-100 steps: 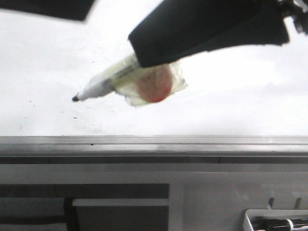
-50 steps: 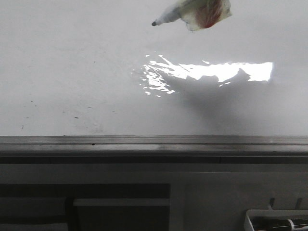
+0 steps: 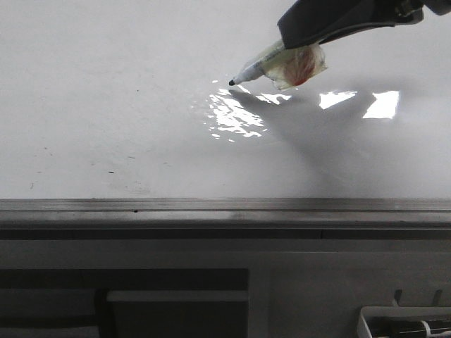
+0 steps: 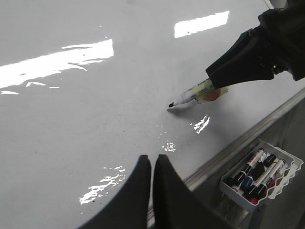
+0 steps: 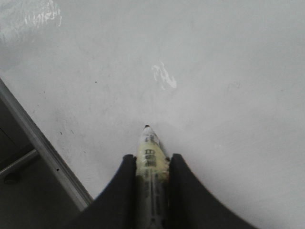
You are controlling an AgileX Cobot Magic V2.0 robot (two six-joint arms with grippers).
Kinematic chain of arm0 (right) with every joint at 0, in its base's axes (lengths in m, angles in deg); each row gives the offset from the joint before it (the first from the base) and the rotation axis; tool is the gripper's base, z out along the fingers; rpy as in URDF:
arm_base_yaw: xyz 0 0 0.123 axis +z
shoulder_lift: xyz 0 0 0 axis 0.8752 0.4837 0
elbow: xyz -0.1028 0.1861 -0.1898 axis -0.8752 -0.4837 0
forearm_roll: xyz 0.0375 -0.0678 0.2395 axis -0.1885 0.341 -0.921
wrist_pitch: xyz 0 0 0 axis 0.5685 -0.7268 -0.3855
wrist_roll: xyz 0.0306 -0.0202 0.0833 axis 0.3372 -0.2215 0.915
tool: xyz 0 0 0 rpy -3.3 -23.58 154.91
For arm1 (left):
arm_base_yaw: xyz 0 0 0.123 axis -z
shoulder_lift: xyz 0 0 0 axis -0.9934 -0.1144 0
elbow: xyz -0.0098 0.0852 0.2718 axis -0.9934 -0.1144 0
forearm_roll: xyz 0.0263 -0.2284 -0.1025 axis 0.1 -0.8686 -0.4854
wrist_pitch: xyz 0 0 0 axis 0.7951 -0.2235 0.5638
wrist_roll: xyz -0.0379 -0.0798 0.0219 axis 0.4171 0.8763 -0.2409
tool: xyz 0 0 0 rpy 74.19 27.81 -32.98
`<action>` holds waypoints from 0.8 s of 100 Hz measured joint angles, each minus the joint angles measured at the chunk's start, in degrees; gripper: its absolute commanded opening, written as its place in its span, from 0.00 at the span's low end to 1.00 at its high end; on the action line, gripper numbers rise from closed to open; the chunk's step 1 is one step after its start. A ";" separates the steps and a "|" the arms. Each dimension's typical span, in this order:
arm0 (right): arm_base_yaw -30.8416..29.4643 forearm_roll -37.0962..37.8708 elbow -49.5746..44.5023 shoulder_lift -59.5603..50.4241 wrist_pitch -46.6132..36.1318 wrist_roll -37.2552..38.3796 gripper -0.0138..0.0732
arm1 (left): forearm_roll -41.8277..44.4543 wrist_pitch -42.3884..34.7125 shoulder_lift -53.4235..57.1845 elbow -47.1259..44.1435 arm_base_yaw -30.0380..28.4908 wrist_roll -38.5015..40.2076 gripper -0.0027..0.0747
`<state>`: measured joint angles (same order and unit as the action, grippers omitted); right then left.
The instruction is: Write number 5 on whiteboard
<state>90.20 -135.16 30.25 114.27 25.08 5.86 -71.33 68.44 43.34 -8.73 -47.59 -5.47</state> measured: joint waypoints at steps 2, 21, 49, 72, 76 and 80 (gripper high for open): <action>0.00 0.00 0.00 0.16 -0.18 0.00 0.09 | -0.10 0.00 0.00 0.00 0.00 0.00 0.01; 0.00 0.00 0.00 1.00 -0.42 0.00 0.09 | -0.22 0.00 0.00 0.00 0.00 0.00 0.01; 0.00 -0.59 -2.05 1.00 2.09 0.23 0.09 | -0.22 0.00 0.00 0.00 0.00 0.00 0.01; 0.00 0.57 -2.09 1.00 2.59 0.23 0.09 | -0.22 0.00 0.00 0.00 0.00 0.00 0.01; -0.14 0.96 -2.09 1.00 2.59 0.23 0.09 | -0.22 0.00 0.00 0.00 0.00 0.00 0.01; -0.78 0.96 -2.09 1.00 2.91 0.35 0.09 | -0.22 0.00 0.00 0.00 0.00 0.00 0.01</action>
<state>89.42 -134.20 28.17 115.27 27.99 6.21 -71.55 68.44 43.34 -8.73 -47.59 -5.47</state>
